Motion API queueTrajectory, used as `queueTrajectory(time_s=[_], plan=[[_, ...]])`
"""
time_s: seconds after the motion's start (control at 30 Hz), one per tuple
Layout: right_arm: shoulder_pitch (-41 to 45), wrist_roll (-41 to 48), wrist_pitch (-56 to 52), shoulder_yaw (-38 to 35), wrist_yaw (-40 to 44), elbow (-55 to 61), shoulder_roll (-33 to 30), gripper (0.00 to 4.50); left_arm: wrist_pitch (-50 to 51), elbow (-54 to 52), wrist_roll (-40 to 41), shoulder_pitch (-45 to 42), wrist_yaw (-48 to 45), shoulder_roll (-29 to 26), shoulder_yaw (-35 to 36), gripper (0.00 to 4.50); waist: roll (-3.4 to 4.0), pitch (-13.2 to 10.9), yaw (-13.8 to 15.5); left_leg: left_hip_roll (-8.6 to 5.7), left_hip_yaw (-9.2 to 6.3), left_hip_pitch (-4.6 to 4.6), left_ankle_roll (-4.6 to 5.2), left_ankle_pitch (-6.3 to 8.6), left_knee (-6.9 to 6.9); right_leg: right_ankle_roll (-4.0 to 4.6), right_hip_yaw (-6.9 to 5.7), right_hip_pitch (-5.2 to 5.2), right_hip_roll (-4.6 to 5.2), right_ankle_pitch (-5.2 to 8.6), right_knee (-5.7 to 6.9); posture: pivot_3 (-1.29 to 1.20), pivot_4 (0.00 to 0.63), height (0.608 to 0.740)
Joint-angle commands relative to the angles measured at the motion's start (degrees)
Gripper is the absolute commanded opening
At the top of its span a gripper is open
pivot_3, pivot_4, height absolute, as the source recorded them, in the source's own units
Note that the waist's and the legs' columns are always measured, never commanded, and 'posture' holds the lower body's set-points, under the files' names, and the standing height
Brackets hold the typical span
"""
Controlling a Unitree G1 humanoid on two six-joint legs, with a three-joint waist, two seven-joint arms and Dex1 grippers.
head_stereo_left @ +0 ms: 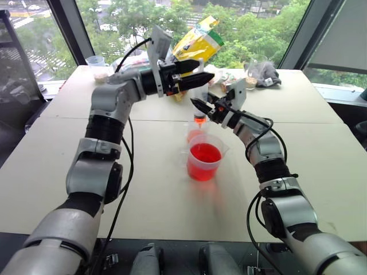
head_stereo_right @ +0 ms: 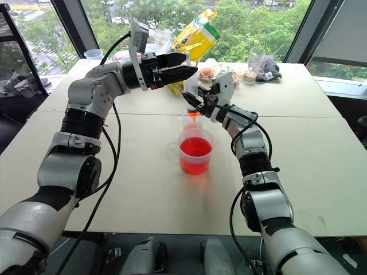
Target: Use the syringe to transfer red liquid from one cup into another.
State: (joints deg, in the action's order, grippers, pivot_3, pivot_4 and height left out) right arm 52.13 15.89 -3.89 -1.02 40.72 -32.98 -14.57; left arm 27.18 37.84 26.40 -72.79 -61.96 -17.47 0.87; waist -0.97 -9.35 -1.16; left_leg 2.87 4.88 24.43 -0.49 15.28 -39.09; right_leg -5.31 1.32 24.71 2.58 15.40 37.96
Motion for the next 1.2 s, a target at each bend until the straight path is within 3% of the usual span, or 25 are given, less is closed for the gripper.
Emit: queueTrajectory(time_s=[0.03, 0.17, 0.27, 0.47, 0.5, 1.2], plan=[[0.5, 0.0, 1.4, -1.3, -0.1, 1.0, -0.1, 1.38, -0.6, 0.4, -0.4, -1.9, -0.9, 0.5, 0.7, 4.00, 0.00, 0.0, 0.0, 0.00, 0.00, 0.00, 0.00, 0.00, 0.00, 0.00, 0.00, 0.00, 0.00, 0.00, 0.00, 0.00, 0.150, 0.740], [0.6, 0.0, 1.6, -1.4, -0.1, 0.8, -0.2, 1.38, -1.6, 2.5, -1.4, -2.5, -0.9, 1.2, 0.6, 4.00, 0.00, 0.0, 0.0, 0.00, -0.01, -0.01, 0.00, 0.00, 0.00, 0.00, 0.00, 0.00, -0.01, 0.00, 0.01, 0.00, 0.150, 0.740], [0.8, -0.1, 1.7, -1.4, 0.0, 0.6, -0.2, 1.38, -2.7, 4.4, -2.3, -3.2, -0.3, 1.7, 0.9, 3.22, 0.00, 0.0, 0.0, 0.00, 0.00, 0.00, 0.00, 0.00, 0.00, 0.00, 0.00, 0.00, -0.01, 0.00, 0.00, 0.00, 0.150, 0.740], [1.1, -0.3, 1.8, -1.5, 0.2, 0.3, -0.3, 1.38, -4.0, 6.4, -3.0, -3.9, 0.2, 2.3, 1.8, 0.28, 0.00, 0.0, 0.0, 0.00, -0.01, 0.00, 0.00, 0.00, 0.00, 0.00, 0.00, 0.00, -0.01, 0.00, 0.00, 0.00, 0.150, 0.740], [1.0, -0.3, 1.8, -1.5, 0.3, 0.3, -0.3, 1.38, -4.0, 6.4, -3.2, -3.8, 0.1, 2.3, 1.9, 0.07, 0.00, 0.0, 0.0, 0.00, -0.01, 0.00, 0.00, 0.00, 0.00, 0.00, 0.00, 0.00, -0.01, 0.00, 0.00, 0.00, 0.150, 0.740], [1.0, 1.3, -1.7, -3.0, -0.3, 7.4, -2.0, 1.38, -7.5, 8.4, -8.9, 1.6, -1.3, 3.8, -0.5, 0.07, 0.00, 0.0, 0.0, 0.00, 0.00, 0.01, 0.00, 0.00, 0.00, 0.00, 0.00, 0.00, 0.00, 0.00, 0.00, 0.00, 0.150, 0.740]])
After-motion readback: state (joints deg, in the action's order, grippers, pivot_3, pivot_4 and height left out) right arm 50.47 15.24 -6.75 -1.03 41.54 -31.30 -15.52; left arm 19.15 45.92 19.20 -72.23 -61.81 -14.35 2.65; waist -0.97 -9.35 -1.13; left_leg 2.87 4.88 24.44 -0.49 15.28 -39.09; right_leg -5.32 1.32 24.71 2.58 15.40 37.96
